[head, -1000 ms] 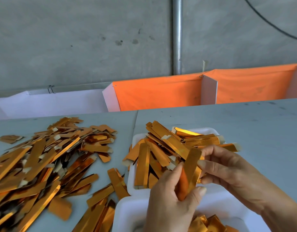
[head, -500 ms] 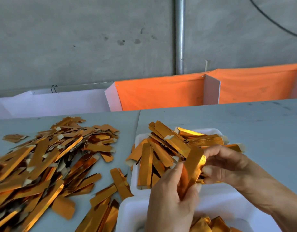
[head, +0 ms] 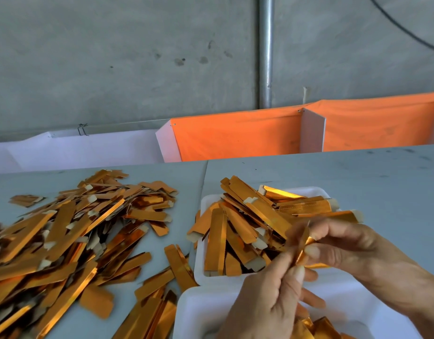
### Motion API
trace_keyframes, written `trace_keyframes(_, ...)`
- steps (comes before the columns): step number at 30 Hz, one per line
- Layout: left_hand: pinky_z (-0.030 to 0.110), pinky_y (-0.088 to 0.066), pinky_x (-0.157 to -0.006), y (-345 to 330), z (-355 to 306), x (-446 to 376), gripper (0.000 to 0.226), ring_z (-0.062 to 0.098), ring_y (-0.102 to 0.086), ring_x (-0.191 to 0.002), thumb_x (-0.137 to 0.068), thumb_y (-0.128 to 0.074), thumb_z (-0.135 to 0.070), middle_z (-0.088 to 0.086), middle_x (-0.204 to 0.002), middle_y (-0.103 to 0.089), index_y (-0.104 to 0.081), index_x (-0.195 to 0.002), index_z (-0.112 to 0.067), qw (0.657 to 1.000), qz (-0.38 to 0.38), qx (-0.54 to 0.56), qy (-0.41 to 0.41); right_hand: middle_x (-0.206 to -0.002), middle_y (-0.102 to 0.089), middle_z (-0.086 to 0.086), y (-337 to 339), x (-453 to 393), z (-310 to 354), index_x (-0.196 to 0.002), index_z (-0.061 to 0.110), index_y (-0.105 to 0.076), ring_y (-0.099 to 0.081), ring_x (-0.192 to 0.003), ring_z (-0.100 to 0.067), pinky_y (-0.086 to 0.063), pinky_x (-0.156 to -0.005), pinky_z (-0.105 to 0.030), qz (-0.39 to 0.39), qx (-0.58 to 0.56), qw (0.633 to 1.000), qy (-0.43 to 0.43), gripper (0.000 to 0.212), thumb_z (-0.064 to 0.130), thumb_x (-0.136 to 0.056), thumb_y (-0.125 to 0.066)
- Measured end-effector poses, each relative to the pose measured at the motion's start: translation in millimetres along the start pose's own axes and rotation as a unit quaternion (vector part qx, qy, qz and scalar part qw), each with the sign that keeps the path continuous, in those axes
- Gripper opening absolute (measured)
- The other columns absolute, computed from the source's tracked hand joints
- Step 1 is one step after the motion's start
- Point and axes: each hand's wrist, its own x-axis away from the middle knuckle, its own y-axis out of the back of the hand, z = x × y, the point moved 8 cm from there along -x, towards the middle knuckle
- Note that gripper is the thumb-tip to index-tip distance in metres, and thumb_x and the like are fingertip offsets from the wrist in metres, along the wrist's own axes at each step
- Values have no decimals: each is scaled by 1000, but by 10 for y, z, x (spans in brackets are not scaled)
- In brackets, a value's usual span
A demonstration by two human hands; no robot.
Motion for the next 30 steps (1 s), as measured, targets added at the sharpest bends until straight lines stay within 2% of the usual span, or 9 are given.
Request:
trace_keyframes(3, 30, -56, -82, 9, 49, -1, 29, 3, -68, -89, -98, -38, -40, -14, -106, -68, -45, -124, -53, 996, -17, -87, 12, -80, -63, -15, -25, 1, -9, -76, 6, -71, -59, -74, -22, -51, -70, -26, -2, 27, 999, -24, 34, 39, -72, -79)
trace_keyframes(8, 19, -39, -92, 166, 14, -37, 51, 5, -51, -113, -93, -46, -48, -19, -127, -50, -22, -138, -41, 932, -114, -342, 23, -88, -70, -14, -29, -27, -124, -77, 4, -75, -69, -86, -26, -57, -84, -33, -39, 7, 997, -65, 13, 14, -74, -67)
trace_keyframes(9, 15, -39, -88, 166, -10, -31, 57, 0, -51, -112, -88, -53, -51, -22, -126, -50, -26, -138, -42, 914, -126, -385, 12, -89, -71, -14, -32, -29, -143, -79, 4, -76, -70, -88, -26, -57, -84, -33, -49, 7, 996, -72, 13, 12, -75, -65)
trace_keyframes(11, 7, -45, -67, 179, -114, -27, 68, -7, -61, -85, -59, -77, -61, -24, -98, -63, -57, -120, -38, 872, -148, -466, -14, -91, -73, -13, -45, -29, -159, -82, 5, -77, -71, -88, -26, -57, -83, -30, -63, 7, 994, -84, 14, 8, -79, -63)
trace_keyframes(13, 6, -45, -51, 155, -140, -46, 72, -7, -62, -65, -32, -86, -62, -23, -76, -64, -71, -96, -32, 867, -155, -472, -32, -91, -74, -13, -57, -18, -158, -83, 6, -77, -71, -88, -26, -57, -79, -26, -71, 3, 993, -95, 17, 4, -82, -60)
trace_keyframes(15, 8, -48, -51, 208, -115, -59, 73, -4, -63, -65, -29, -88, -59, -21, -76, -66, -73, -94, -29, 856, -173, -486, -36, -90, -74, -13, -74, -12, -158, -84, 9, -77, -72, -88, -25, -57, -77, -23, -71, 7, 992, -106, 20, 2, -86, -59)
trace_keyframes(24, 17, -55, -64, 210, -58, -52, 68, 5, -70, -81, -39, -94, -36, -12, -95, -73, -75, -102, -21, 839, -170, -514, -49, -89, -75, -9, -113, 24, -139, -86, 16, -78, -72, -88, -15, -56, -69, -19, -48, 15, 991, -125, 29, 1, -91, -54)
trace_keyframes(28, 15, -54, -62, 203, -57, -26, 61, 3, -69, -80, -47, -93, -23, -13, -97, -73, -74, -105, -20, 861, -166, -476, -71, -100, -74, -7, -149, 32, -177, -95, 17, -76, -70, -99, -15, -56, -73, -21, 3, -11, 989, -148, 22, 7, -89, -58)
trace_keyframes(30, 13, -53, -75, 174, -83, -10, 60, -2, -64, -96, -71, -80, -16, -19, -115, -65, -60, -127, -25, 890, -136, -427, -80, -102, -74, -7, -99, 35, -192, -96, 18, -76, -69, -100, -16, -56, -74, -21, 2, -20, 989, -147, 18, 15, -82, -64)
